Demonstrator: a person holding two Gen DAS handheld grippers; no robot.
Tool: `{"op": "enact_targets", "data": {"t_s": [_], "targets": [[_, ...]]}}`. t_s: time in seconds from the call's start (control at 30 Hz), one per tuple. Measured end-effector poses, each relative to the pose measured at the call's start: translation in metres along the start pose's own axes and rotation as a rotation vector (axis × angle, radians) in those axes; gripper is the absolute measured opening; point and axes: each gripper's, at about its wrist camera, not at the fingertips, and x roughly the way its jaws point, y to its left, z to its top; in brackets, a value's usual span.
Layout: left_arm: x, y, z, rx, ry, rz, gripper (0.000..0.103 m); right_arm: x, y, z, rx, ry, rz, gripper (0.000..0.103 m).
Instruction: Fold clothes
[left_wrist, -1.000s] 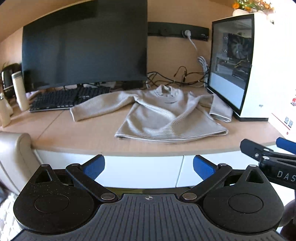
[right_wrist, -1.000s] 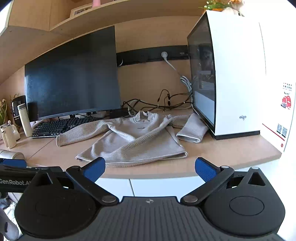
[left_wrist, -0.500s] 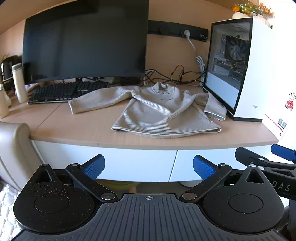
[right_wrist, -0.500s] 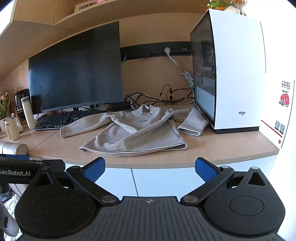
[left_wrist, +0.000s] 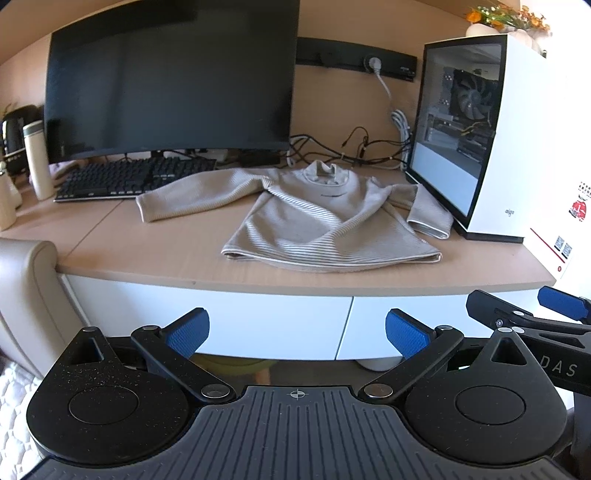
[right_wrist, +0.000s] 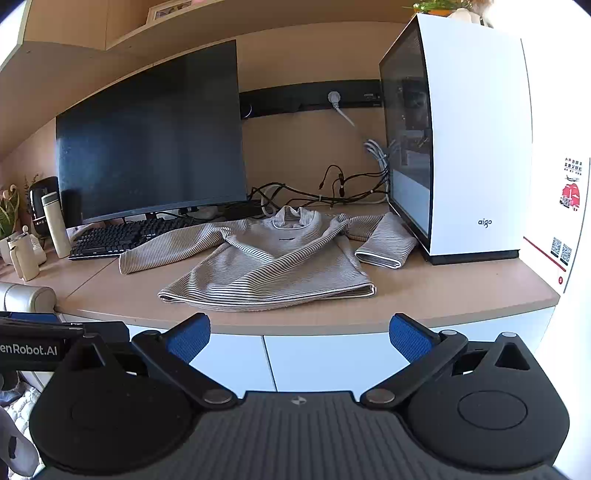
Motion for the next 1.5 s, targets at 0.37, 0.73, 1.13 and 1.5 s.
{"op": "enact_targets", "data": {"t_s": [0.37,0.73,1.13,1.5], "targets": [[0.003,0.005,0.001,-0.001,0.004,0.001,0.103,0.002,0.006,0.000,0.001,-0.002,-0.001,0.103],[0.007,0.006,0.003,-0.008,0.013,0.017,0.103,0.009,0.012,0.002,0.009,0.006,0.013,0.103],[0.011,0.009,0.003,-0.013,0.023,0.016,0.103,0.014,0.011,0.001,0.015,0.021,0.020,0.103],[0.013,0.011,0.002,-0.023,0.029,0.018,0.103,0.018,0.013,0.002,0.014,0.029,0.023,0.103]]}}
